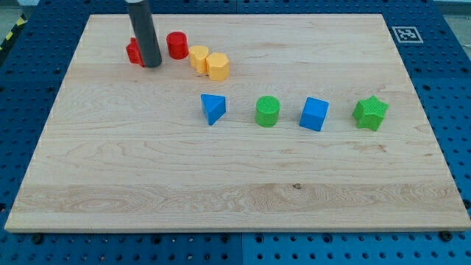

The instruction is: Push yellow hexagon towards top center

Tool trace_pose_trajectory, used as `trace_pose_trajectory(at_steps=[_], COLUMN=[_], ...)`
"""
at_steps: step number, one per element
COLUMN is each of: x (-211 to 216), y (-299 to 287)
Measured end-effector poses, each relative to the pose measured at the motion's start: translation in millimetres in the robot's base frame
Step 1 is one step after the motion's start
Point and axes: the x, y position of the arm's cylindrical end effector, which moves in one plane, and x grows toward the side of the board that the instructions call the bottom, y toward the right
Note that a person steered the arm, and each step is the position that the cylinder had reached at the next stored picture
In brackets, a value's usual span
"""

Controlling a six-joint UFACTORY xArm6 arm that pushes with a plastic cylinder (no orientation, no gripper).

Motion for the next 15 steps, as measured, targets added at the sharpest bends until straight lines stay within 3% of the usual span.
trace_pose_trajectory(at_steps=[2, 4, 15], x=[0.0, 7.7, 1.4], y=[8.2, 84.5, 130.5])
